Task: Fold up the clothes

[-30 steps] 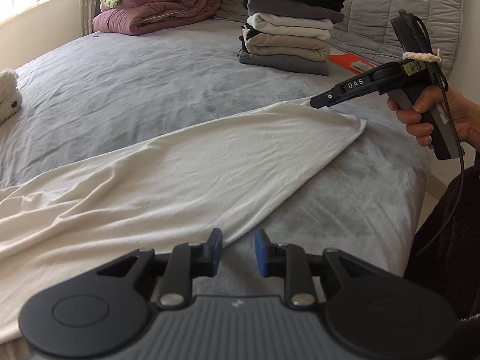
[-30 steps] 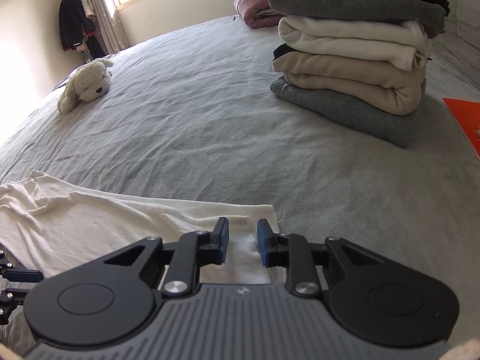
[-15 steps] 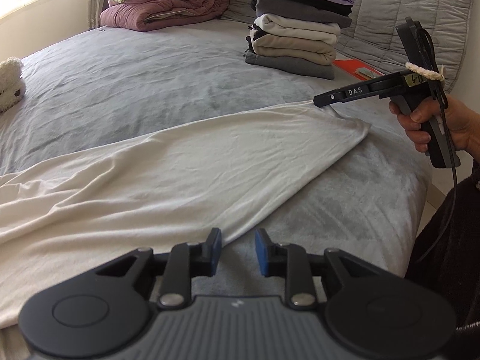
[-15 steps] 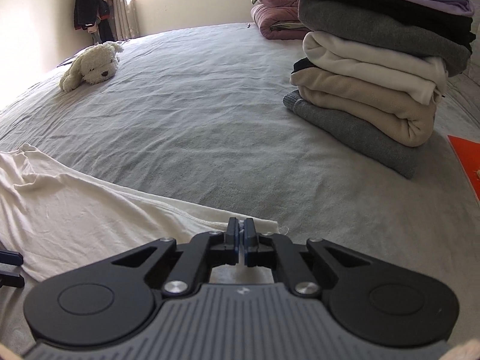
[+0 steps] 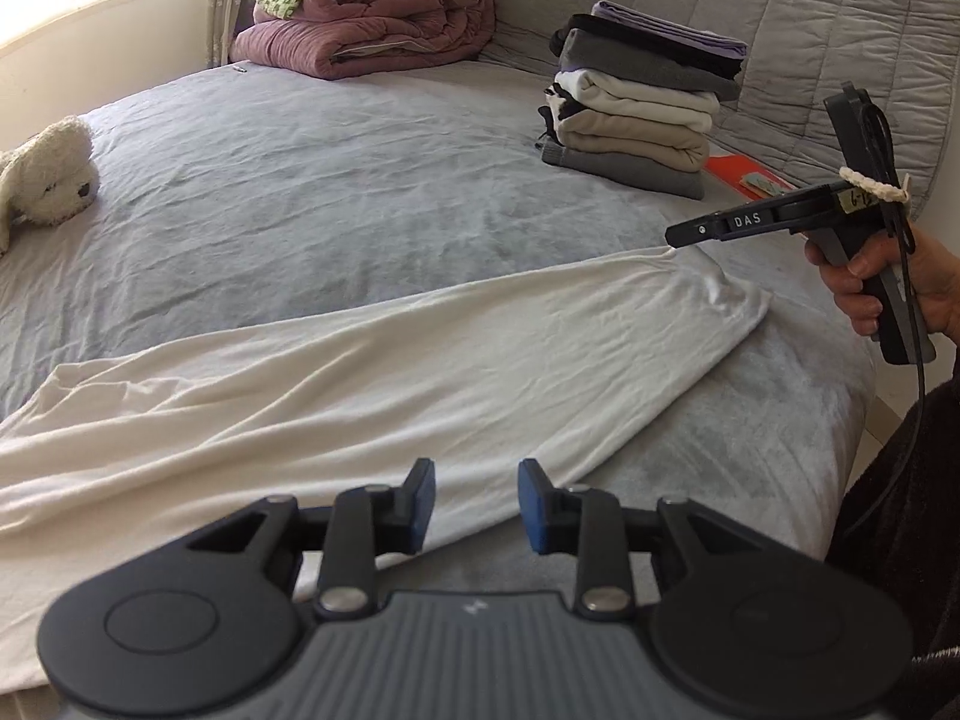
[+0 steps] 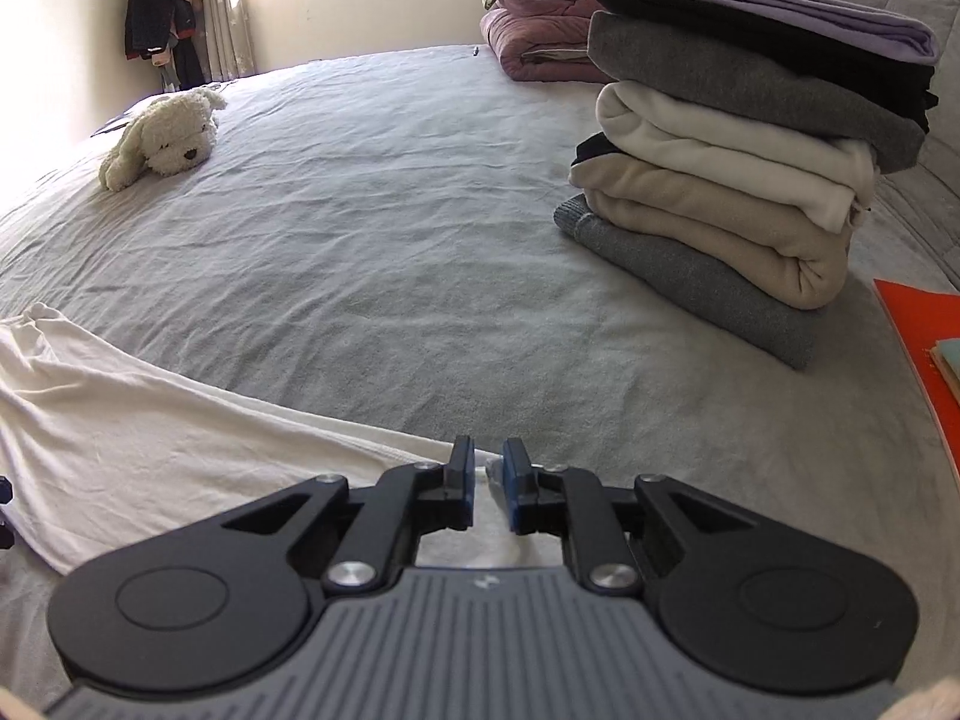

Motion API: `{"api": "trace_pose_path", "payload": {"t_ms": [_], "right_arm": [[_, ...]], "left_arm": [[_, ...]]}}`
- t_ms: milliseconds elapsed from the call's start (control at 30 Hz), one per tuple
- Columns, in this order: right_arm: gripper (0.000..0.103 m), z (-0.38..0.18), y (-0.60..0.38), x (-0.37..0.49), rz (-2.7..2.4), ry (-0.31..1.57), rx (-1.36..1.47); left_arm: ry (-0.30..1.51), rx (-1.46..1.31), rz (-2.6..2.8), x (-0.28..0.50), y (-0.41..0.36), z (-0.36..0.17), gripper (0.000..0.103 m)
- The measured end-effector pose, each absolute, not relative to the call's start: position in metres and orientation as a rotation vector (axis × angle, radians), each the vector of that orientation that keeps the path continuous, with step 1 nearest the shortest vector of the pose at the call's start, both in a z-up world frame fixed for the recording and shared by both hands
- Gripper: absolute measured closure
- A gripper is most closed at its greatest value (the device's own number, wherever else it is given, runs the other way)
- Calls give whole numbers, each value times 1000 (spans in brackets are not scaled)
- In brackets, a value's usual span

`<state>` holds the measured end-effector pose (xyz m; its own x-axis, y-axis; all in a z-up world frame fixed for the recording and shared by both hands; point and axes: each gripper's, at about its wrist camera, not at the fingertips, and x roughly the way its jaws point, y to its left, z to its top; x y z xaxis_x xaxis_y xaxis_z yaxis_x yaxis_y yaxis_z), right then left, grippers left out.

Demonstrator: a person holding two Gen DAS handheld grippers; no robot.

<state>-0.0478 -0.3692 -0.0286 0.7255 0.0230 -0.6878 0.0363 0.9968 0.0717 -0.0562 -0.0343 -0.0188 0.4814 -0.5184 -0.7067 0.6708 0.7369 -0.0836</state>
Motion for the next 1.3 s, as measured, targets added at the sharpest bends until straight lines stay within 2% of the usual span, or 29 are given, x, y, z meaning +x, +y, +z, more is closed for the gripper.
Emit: {"api": "trace_pose_path", "payload": {"t_ms": [33, 100, 367, 700, 767, 833, 933, 1300], "right_arm": [[84, -26, -366, -45, 14, 758, 100], [74, -22, -357, -39, 65, 755, 128], [74, -7, -288, -1, 335, 745, 66], [74, -18, -237, 23, 577, 749, -9], [74, -23, -234, 26, 609, 764, -31], [74, -27, -233, 28, 627, 782, -48], [74, -33, -231, 31, 634, 799, -84], [74, -41, -237, 34, 622, 813, -110]], "left_arm": [[777, 209, -703, -50, -26, -15, 70], [765, 224, -622, -34, -10, -11, 69], [762, 217, -314, 32, 39, -5, 69], [803, 216, -231, 79, 40, -23, 70], [812, 212, -215, 85, 37, -26, 75], [831, 207, -182, 88, 35, -29, 90], [835, 176, -160, 91, 36, -32, 100], [737, 108, -124, 86, 41, -15, 102]]}}
